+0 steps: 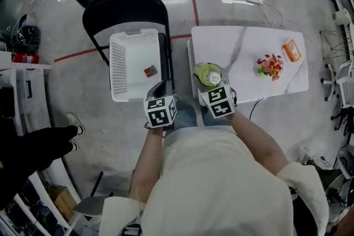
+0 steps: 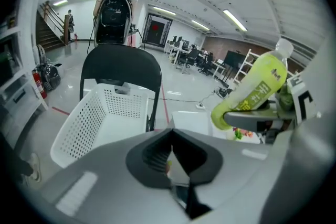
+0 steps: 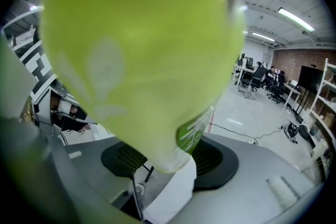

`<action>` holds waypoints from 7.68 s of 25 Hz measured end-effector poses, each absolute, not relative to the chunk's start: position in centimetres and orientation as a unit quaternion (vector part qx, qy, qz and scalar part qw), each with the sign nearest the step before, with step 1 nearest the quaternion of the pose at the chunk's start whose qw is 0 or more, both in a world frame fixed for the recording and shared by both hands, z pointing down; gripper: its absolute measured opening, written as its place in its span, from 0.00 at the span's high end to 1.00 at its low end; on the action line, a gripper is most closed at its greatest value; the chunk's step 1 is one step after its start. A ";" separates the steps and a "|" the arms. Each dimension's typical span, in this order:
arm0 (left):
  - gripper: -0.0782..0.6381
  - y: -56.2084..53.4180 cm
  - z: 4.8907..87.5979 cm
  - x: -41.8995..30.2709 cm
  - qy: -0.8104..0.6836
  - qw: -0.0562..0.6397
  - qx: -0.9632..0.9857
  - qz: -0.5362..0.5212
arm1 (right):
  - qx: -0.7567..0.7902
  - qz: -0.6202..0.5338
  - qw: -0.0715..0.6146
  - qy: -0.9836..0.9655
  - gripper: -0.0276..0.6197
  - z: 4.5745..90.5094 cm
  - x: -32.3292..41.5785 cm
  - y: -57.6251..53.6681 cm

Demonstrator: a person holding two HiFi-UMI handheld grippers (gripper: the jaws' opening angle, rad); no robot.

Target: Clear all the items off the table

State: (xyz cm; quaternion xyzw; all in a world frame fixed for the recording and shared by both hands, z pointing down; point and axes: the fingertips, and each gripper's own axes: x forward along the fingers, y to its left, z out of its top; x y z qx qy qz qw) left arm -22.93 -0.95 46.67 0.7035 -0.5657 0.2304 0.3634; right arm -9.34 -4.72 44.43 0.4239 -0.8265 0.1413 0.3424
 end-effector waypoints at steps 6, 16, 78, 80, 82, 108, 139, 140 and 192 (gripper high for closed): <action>0.88 0.7 46.2 -27.6 -0.604 0.368 0.674 0.214 | 0.359 0.108 0.349 -0.859 0.54 44.2 -14.8 -3.8; 0.88 3.6 47.2 -34.1 -0.661 0.389 0.613 0.187 | 0.260 0.083 0.360 -0.892 0.54 44.8 -23.2 -2.2; 0.88 2.8 56.9 -47.0 -0.729 0.470 0.484 0.112 | 0.111 0.098 0.417 -0.897 0.54 65.6 -46.7 -5.4; 0.88 2.7 57.1 -47.0 -0.729 0.472 0.483 0.110 | 0.107 0.098 0.421 -0.896 0.54 66.7 -46.9 -5.4; 0.88 2.6 57.3 -47.0 -0.730 0.473 0.481 0.108 | 0.105 0.098 0.424 -0.894 0.54 67.7 -46.9 -5.4; 0.88 2.6 58.8 -47.4 -0.737 0.473 0.472 0.101 | 0.107 0.096 0.452 -0.880 0.53 75.8 -47.1 -5.9; 0.88 4.0 56.7 -46.2 -0.744 0.462 0.471 0.104 | 0.113 0.112 0.439 -0.884 0.35 71.3 -46.9 -5.0; 0.88 4.1 56.5 -46.2 -0.745 0.461 0.471 0.103 | 0.115 0.112 0.437 -0.885 0.35 70.9 -46.8 -4.9; 0.88 -2.4 48.3 -34.9 -0.644 0.404 0.623 0.187 | 0.278 0.098 0.330 -0.897 0.96 46.3 -29.1 -6.6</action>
